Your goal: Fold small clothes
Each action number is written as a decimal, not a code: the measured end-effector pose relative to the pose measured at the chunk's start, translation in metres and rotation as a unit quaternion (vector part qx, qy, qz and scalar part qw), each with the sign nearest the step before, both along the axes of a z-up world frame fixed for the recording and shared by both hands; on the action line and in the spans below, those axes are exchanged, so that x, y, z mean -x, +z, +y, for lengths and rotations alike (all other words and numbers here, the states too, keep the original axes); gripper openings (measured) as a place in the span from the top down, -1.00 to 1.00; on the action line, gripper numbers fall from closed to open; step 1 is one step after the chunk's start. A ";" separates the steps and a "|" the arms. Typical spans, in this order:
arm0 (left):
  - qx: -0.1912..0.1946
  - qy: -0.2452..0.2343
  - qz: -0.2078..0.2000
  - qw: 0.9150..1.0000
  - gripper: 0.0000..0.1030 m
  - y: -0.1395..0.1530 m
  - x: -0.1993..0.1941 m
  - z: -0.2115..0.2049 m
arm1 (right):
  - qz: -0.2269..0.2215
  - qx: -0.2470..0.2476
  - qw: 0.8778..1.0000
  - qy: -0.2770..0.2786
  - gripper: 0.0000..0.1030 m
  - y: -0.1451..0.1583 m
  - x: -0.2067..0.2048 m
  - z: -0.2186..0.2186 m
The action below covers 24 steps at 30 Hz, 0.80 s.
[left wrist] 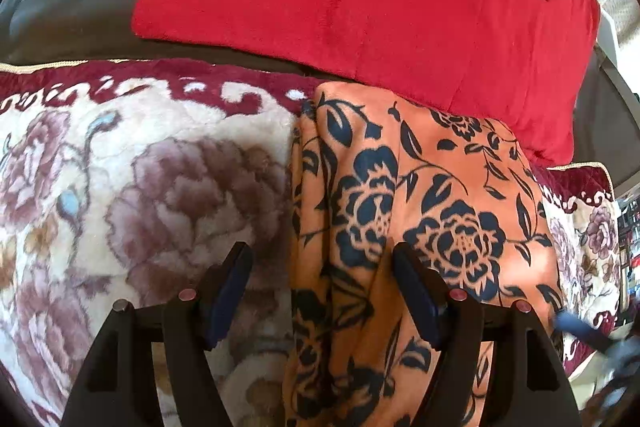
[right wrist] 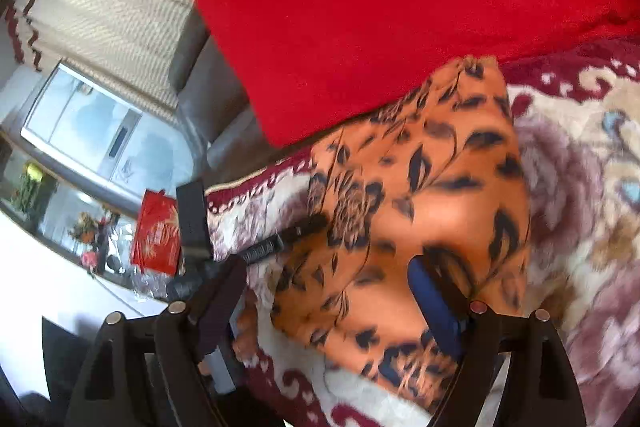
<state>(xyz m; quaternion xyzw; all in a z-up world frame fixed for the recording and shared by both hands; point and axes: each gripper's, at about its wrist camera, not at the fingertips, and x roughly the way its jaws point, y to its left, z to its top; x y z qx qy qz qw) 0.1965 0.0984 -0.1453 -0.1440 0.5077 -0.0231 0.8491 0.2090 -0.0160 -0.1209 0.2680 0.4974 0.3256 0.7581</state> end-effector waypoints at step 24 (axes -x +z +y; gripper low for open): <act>-0.039 -0.031 -0.039 0.998 -0.44 0.041 0.103 -0.010 | 0.023 -0.036 0.996 -0.073 -0.67 -0.024 0.035 -0.043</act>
